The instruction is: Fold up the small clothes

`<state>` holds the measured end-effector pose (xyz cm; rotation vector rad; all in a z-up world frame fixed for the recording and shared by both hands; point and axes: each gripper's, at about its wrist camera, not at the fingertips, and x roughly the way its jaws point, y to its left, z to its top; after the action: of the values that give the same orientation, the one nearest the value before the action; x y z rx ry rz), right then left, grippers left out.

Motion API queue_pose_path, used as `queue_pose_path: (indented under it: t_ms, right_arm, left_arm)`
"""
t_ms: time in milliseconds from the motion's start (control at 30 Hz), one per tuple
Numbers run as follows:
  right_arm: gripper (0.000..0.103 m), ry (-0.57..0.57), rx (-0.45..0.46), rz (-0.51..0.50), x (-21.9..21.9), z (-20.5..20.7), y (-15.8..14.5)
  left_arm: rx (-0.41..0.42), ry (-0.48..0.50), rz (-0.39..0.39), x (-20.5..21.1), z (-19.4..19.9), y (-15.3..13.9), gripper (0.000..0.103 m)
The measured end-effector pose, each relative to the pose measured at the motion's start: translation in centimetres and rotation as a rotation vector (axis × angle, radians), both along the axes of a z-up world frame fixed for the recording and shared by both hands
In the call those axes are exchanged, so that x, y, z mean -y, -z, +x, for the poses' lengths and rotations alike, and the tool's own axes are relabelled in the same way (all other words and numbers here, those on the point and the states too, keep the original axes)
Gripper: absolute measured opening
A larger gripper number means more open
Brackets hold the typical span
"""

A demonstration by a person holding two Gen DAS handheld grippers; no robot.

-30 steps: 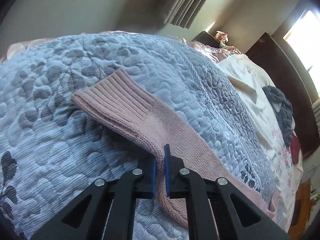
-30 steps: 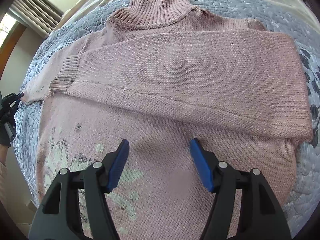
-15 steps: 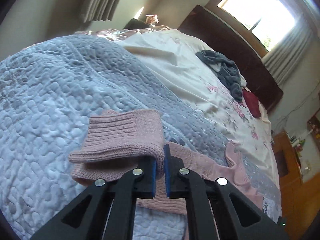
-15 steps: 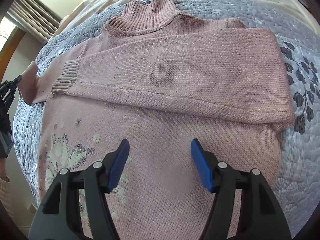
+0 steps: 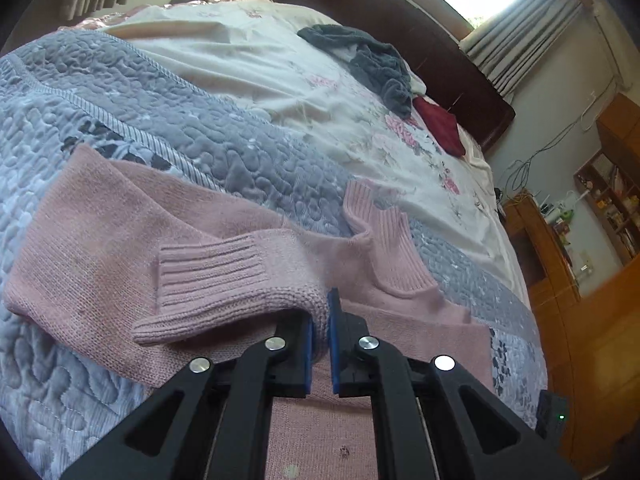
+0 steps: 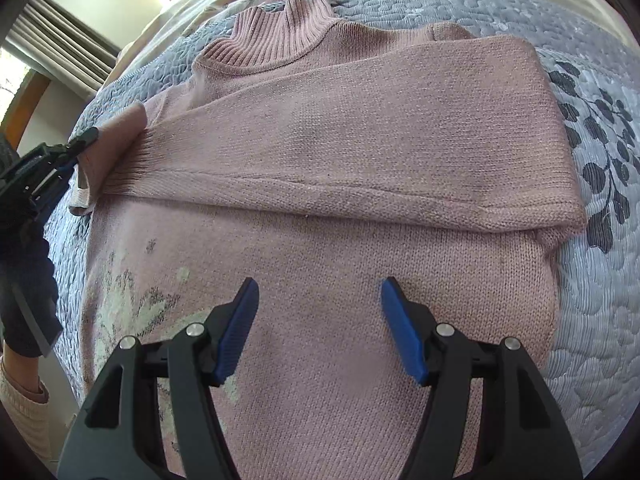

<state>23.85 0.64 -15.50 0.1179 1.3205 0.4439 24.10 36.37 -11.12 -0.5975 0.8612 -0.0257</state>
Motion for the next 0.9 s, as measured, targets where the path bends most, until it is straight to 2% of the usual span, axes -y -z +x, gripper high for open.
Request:
queue_pose_path:
  t_ms: [100,167,267,367,433,500,567,633,700,767,900]
  right_arm:
    - [0.064,0.001,-0.004,0.003,0.1,-0.1,0.0]
    - [0.064,0.0,-0.008,-0.002,0.1,-0.1,0.0]
    - [0.064,-0.011,-0.01,-0.018,-0.2,0.1,-0.1]
    - [0.064,-0.023,-0.01,-0.042,-0.8,0.5,-0.4]
    - [0.064,-0.033,-0.006,-0.028,-1.4,0.8,-1.0]
    - [0.064,-0.051,0.006,-0.008,-2.8,1.3,-2.0]
    - [0.064,-0.076,0.011,0.014,-4.6,1.8,-2.8]
    - [0.064,-0.103,0.01,0.038,-6.7,2.4,-3.5]
    - [0.064,-0.123,0.001,0.062,-9.0,3.2,-4.0]
    - [0.064,-0.139,-0.012,0.087,-11.2,4.0,-4.2]
    - [0.064,-0.164,-0.053,0.127,-15.6,5.6,-4.0]
  left_arm:
    - [-0.094,0.014,-0.017,0.3,0.2,3.3,0.006]
    - [-0.12,0.033,-0.035,0.3,-0.3,4.6,0.007]
    - [-0.091,0.074,-0.095,-0.3,-2.4,3.8,0.008]
    - [-0.043,0.094,-0.158,-2.5,-5.4,1.7,0.009]
    - [-0.004,0.047,-0.091,-4.8,-6.6,-0.3,0.009]
    - [-0.001,-0.022,0.033,-7.3,-6.6,-1.9,0.009]
    - [-0.027,-0.08,0.137,-9.8,-5.7,-2.3,0.009]
    - [-0.088,-0.122,0.192,-11.7,-4.4,-1.3,0.009]
    - [-0.173,-0.134,0.199,-13.1,-3.3,0.9,0.009]
    - [-0.229,-0.127,0.153,-14.0,-2.9,3.3,0.008]
    - [-0.188,-0.133,0.113,-14.6,-3.6,3.8,0.006]
